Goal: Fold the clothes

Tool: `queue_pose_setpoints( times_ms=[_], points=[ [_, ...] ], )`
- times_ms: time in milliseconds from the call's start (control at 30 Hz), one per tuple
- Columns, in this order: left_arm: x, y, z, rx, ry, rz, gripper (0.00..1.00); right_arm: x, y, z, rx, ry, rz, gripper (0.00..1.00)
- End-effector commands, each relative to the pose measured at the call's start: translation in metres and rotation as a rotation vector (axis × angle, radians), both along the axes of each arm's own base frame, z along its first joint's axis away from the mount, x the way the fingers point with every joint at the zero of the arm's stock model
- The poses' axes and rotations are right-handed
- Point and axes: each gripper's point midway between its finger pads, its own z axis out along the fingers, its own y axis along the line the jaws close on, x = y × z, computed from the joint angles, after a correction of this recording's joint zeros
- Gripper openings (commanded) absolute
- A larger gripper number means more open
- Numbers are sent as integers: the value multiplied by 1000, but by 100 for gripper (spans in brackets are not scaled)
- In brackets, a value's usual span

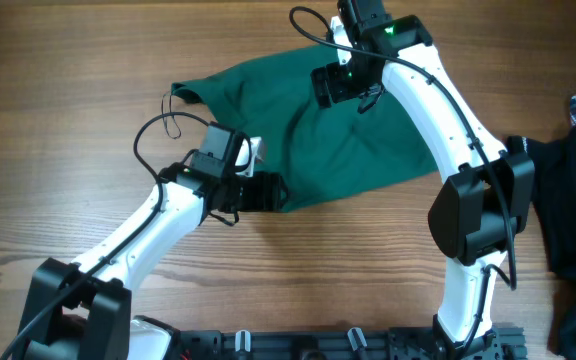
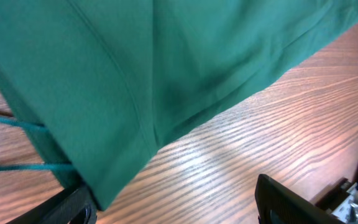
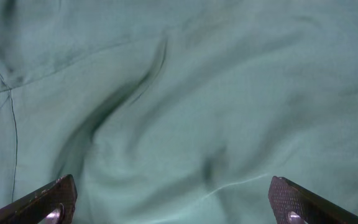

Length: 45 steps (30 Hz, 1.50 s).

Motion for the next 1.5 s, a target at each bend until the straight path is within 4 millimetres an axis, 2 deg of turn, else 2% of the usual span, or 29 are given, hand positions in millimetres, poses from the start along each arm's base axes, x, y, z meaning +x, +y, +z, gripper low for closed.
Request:
queue_pose_setpoints(
  times_ms=[0,67,167,267,333,433,533,667,767,833,1000,1367,1433,1467],
  points=[
    [31,6,54,-65,-121,50,82,3,-5,15,-12,-36,1,100],
    [42,19,65,-43,-170,98,82,0,-6,13,-16,-23,1,100],
    [62,55,66,53,-231,212,83,-10,-10,10,-41,16,26,100],
    [92,95,71,150,-332,349,78,-17,-26,7,-102,49,3,100],
    [107,110,71,200,-376,402,76,-20,-32,5,-110,71,-6,100],
    [132,109,59,196,-420,423,78,-23,-39,4,-115,88,-17,100],
    [156,117,44,153,-407,570,78,-24,-39,4,-118,95,-15,100],
    [190,131,33,9,-400,794,72,-26,-40,3,-129,97,14,100],
    [205,148,27,-90,-367,955,73,-29,-41,-1,-138,111,36,100],
    [208,158,15,-114,-331,1021,73,-33,-42,-6,-143,126,36,100],
    [219,164,-2,-203,-293,1075,72,-37,-43,-15,-148,146,38,100],
    [229,161,-37,-269,-247,1130,71,-34,-43,-15,-149,135,37,100],
    [235,161,-34,-292,-281,1125,70,-34,-43,-15,-148,135,37,100],
    [237,161,-31,-299,-293,1125,66,-34,-43,-15,-148,135,37,100]
  ],
)
